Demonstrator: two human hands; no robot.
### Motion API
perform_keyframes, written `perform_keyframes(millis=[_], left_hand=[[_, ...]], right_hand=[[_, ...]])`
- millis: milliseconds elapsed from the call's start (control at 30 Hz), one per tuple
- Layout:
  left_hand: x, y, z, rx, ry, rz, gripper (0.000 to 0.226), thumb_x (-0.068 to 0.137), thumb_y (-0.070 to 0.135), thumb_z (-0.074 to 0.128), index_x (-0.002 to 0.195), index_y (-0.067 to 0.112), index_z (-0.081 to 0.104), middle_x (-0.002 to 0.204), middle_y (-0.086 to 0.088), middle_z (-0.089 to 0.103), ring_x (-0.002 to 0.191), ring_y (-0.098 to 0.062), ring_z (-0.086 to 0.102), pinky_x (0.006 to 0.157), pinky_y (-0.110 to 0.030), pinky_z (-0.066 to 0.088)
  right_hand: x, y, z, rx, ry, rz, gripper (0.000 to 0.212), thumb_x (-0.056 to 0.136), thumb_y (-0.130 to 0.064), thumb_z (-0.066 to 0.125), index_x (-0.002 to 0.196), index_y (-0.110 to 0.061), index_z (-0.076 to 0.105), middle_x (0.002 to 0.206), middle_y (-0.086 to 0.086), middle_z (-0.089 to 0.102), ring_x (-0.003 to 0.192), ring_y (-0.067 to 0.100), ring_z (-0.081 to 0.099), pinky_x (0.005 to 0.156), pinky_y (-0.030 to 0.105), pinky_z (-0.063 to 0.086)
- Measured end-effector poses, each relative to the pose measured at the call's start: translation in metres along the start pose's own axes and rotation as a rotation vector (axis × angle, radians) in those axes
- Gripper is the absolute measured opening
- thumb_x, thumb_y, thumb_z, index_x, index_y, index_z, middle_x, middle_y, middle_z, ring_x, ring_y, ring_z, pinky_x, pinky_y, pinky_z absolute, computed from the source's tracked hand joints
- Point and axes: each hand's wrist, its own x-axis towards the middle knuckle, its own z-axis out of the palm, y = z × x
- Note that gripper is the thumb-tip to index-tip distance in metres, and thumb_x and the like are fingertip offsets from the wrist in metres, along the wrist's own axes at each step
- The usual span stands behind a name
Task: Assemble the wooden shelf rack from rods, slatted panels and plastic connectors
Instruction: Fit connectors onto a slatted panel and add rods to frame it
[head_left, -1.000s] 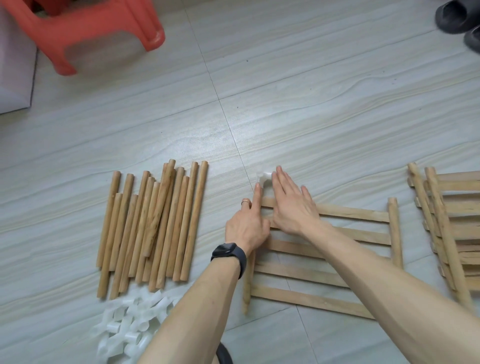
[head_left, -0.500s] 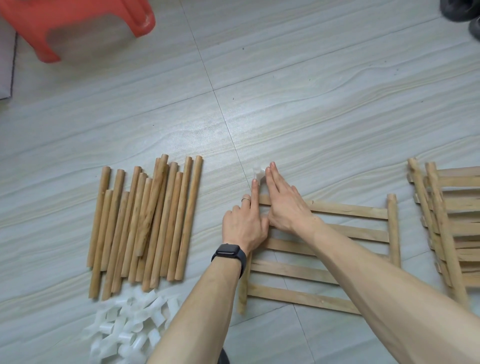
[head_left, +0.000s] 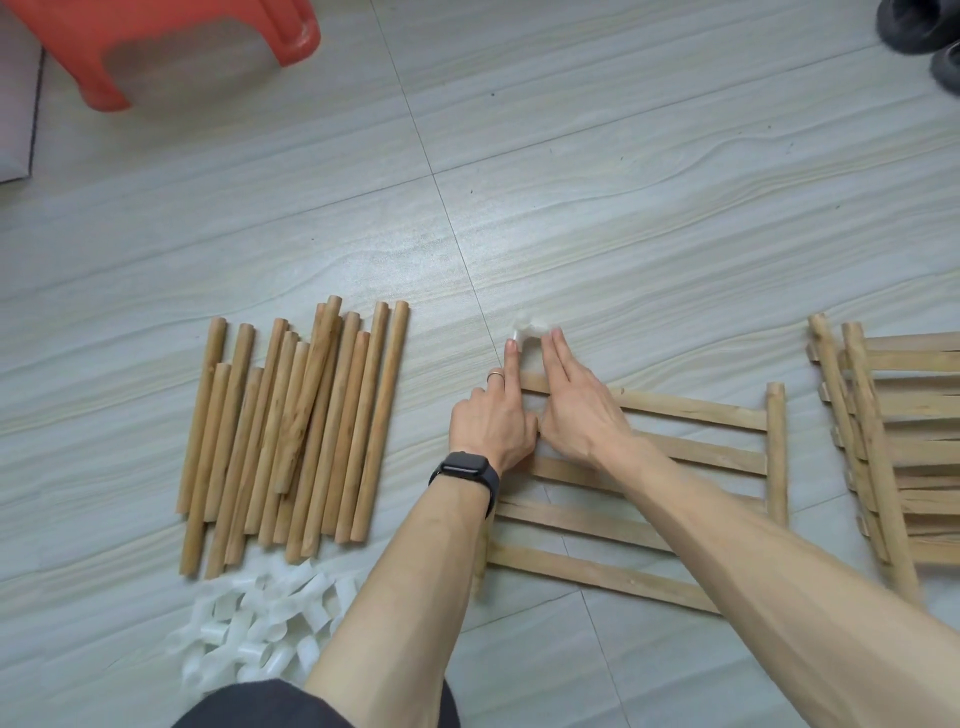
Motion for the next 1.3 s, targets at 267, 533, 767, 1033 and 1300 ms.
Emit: perform_keyframes(millis=[267, 533, 767, 1033, 1300], left_hand=[[-0.009, -0.014, -0.037, -0.253, -0.205, -0.041, 0.061, 0.097, 0.033, 0.040, 0.155, 0.026, 0.023, 0.132, -0.009, 0.051, 0.122, -0.035, 0.055, 0.093, -0.046, 0.045], [-0.130, -0.118, -0.055, 0.059, -0.288, 0.124, 0.025, 0.095, 0.040, 0.049, 0.112, 0.027, 0.061, 0.108, 0.004, 0.061, 0.096, -0.020, 0.062, 0.080, -0.038, 0.054], [-0.178, -0.146, -0.037, 0.391, -0.490, 0.222, 0.050, 0.084, 0.062, 0.065, 0.117, 0.026, 0.056, 0.113, 0.000, 0.060, 0.102, -0.024, 0.058, 0.076, -0.036, 0.046], [-0.149, -0.126, -0.043, 0.161, -0.525, 0.057, 0.021, 0.092, 0.030, 0.061, 0.109, 0.022, 0.070, 0.109, -0.002, 0.070, 0.094, -0.023, 0.066, 0.079, -0.035, 0.056], [-0.066, -0.020, -0.126, -1.174, -0.297, -0.302, 0.034, 0.093, 0.047, 0.067, 0.110, 0.018, 0.068, 0.104, 0.008, 0.077, 0.083, -0.021, 0.077, 0.072, -0.030, 0.049]], right_hand=[[-0.092, 0.002, 0.075, -0.226, -0.025, -0.058, 0.092, 0.089, -0.077, 0.023, 0.163, -0.026, 0.001, 0.168, 0.007, -0.021, 0.152, 0.022, -0.027, 0.124, 0.049, -0.009], [-0.111, -0.012, 0.082, -0.424, -0.150, -0.040, 0.078, 0.094, -0.078, 0.024, 0.157, -0.047, -0.010, 0.165, -0.003, -0.027, 0.152, 0.030, -0.026, 0.116, 0.069, -0.002], [-0.094, -0.041, 0.059, -0.344, -0.289, 0.081, 0.080, 0.099, -0.067, 0.038, 0.159, -0.043, -0.009, 0.164, -0.002, -0.031, 0.152, 0.033, -0.027, 0.119, 0.068, 0.002], [-0.090, -0.036, 0.040, -0.204, -0.397, 0.048, 0.081, 0.096, -0.062, 0.048, 0.160, -0.043, 0.003, 0.165, -0.005, -0.029, 0.153, 0.028, -0.024, 0.124, 0.055, 0.015], [-0.097, -0.022, -0.063, 0.880, -0.327, 0.037, 0.063, 0.071, -0.065, 0.076, 0.129, -0.044, 0.061, 0.116, -0.011, 0.074, 0.103, 0.015, 0.073, 0.086, 0.025, 0.053]])
